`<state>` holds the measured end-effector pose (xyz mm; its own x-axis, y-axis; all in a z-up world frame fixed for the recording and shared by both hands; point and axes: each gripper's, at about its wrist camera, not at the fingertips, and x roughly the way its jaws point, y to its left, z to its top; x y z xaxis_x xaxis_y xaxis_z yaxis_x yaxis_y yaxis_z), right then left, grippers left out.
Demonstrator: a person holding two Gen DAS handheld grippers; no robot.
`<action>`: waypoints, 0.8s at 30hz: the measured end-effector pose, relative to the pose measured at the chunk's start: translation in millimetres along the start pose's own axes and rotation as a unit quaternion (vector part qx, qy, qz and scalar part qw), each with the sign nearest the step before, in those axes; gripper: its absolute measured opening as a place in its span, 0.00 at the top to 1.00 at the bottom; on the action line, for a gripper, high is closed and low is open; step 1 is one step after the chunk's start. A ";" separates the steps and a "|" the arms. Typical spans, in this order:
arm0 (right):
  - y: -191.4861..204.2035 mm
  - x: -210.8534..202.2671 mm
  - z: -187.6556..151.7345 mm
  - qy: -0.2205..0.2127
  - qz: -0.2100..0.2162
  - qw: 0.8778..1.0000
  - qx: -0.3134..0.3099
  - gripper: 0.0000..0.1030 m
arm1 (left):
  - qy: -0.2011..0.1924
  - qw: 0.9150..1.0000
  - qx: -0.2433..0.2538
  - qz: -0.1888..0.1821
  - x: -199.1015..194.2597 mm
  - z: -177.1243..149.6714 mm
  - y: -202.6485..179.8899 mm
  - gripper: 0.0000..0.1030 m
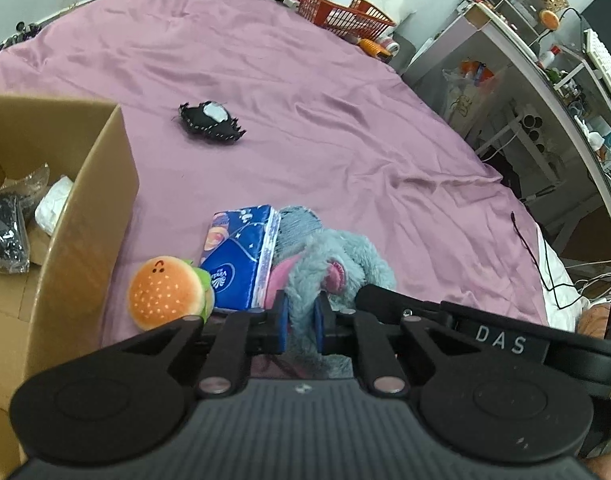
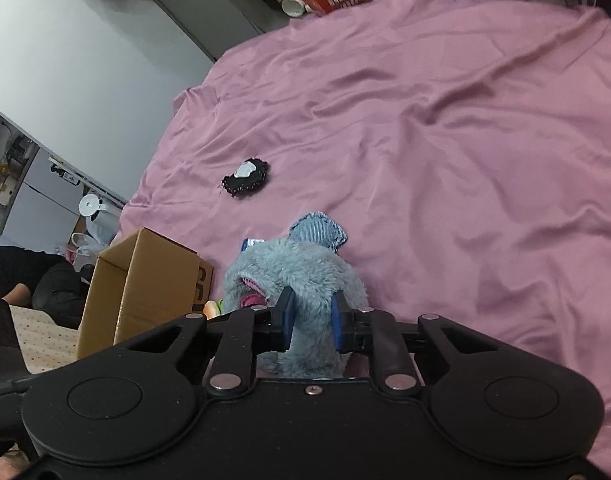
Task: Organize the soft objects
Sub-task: 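Grasp the grey-blue plush toy with both grippers, then lift and carry the grey-blue plush with both grippers over the box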
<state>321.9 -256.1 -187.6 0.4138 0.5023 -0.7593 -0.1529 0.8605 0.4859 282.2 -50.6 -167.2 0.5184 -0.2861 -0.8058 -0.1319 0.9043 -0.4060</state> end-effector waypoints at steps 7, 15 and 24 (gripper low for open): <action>2.1 -13.2 -4.1 -0.016 -0.001 1.000 -0.001 0.84 | -0.012 1.000 0.015 0.000 -17.8 -0.3 -11.1 0.89; 17.2 -33.3 -10.5 -0.039 0.009 0.999 -0.017 0.84 | -0.028 0.999 0.025 -0.001 -42.3 -2.7 -16.7 0.89; 38.0 -53.1 -14.8 -0.057 0.023 0.998 -0.017 0.85 | -0.040 0.999 0.036 0.000 -73.8 0.1 -16.7 0.89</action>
<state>280.8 -248.8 -135.1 0.5044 0.5301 -0.6816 -0.2041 0.8402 0.5025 246.2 -44.5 -101.0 0.5845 -0.2616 -0.7681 -0.0735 0.9256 -0.3712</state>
